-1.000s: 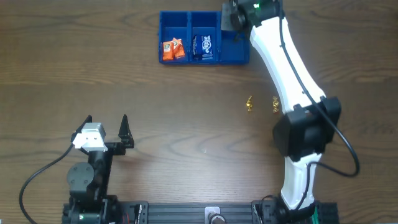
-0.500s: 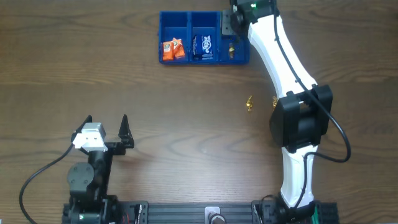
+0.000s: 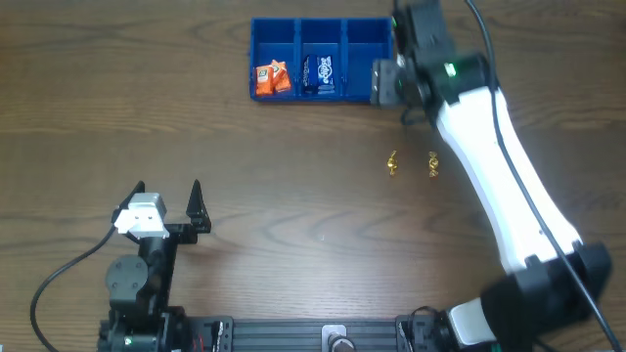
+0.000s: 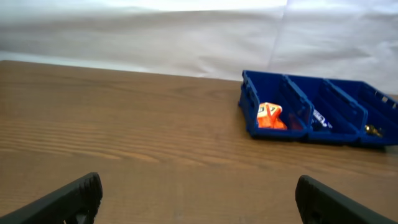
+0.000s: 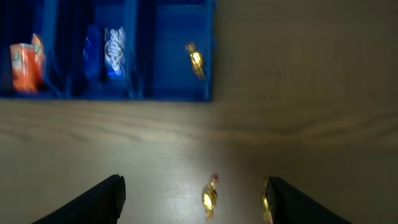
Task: Sort Candies Into Trays
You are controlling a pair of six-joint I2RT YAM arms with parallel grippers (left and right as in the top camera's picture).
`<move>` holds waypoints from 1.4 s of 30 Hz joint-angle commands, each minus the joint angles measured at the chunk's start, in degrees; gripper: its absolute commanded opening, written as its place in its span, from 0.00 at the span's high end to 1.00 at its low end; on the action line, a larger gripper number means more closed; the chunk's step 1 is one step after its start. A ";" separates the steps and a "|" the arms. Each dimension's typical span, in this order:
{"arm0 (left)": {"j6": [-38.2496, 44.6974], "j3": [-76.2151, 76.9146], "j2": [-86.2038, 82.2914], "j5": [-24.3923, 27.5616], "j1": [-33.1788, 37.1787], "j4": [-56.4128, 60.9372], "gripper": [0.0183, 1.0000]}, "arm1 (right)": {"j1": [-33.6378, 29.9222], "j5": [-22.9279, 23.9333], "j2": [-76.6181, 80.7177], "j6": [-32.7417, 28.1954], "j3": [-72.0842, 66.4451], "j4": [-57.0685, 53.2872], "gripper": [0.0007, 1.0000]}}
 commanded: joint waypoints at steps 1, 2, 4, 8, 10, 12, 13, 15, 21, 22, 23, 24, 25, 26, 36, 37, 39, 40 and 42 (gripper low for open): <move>0.83 -1.49 -0.39 0.46 0.22 -1.40 0.00 | -0.42 0.07 -0.55 4.22 -16.68 3.41 0.25; 0.83 -1.49 -0.39 0.46 0.22 -1.40 0.00 | -0.42 -0.31 -0.24 4.22 -18.58 4.46 0.25; 0.83 -1.49 -0.39 0.46 0.22 -1.40 0.00 | -0.42 -1.51 1.14 4.24 -22.77 8.04 0.25; 0.83 -1.49 -0.39 0.46 0.22 -1.40 0.00 | -0.42 -2.23 3.96 4.37 -24.83 10.58 0.26; 0.83 -1.49 -0.39 0.46 0.22 -1.40 0.00 | -0.42 -2.34 6.58 4.37 -24.83 12.26 0.27; 0.83 -1.49 -0.39 0.46 0.22 -1.40 0.00 | -0.48 -2.73 8.11 4.39 -24.83 13.27 0.27; 0.83 -1.49 -0.39 0.46 0.22 -1.40 0.00 | -0.57 -2.73 8.85 4.92 -24.83 13.79 0.27; 0.83 -1.49 -0.39 0.46 0.22 -1.40 0.00 | -0.85 -3.21 10.19 5.46 -24.83 14.88 0.29; 0.83 -1.49 -0.39 0.46 0.22 -1.40 0.00 | -0.85 -3.39 10.64 5.46 -24.83 15.43 0.31; 0.83 -1.49 -0.39 0.46 0.22 -1.40 0.00 | -0.85 -3.39 10.69 5.46 -24.87 15.43 0.31; 0.83 -1.49 -0.39 0.46 0.22 -1.40 0.00 | -0.85 -3.37 10.69 5.46 -24.92 15.45 0.32; 0.83 -1.49 -0.39 0.46 0.22 -1.40 0.00 | -0.85 -3.37 10.69 5.44 -24.92 15.45 0.32; 0.83 -1.49 -0.39 0.46 0.22 -1.40 0.00 | -0.85 -3.37 10.78 5.44 -24.92 15.56 0.32; 0.83 -1.49 -0.39 0.46 0.22 -1.40 0.00 | -0.85 -3.37 11.06 5.44 -24.92 15.74 0.32; 0.83 -1.49 -0.39 0.46 0.22 -1.40 0.00 | -0.85 -3.37 13.75 5.46 -24.92 16.74 0.41; 0.83 -1.49 -0.39 0.46 0.22 -1.40 0.00 | -0.85 -3.37 13.75 5.46 -24.92 16.72 0.44; 0.83 -1.49 -0.39 0.46 0.22 -1.40 0.00 | -0.85 -3.37 13.79 5.49 -24.92 16.74 0.53; 0.83 -1.49 -0.39 0.46 0.22 -1.40 0.00 | -0.85 -3.37 13.79 5.46 -24.92 16.76 0.61; 0.83 -1.49 -0.39 0.46 0.22 -1.40 0.00 | -0.85 -3.37 13.79 5.46 -24.92 16.74 0.70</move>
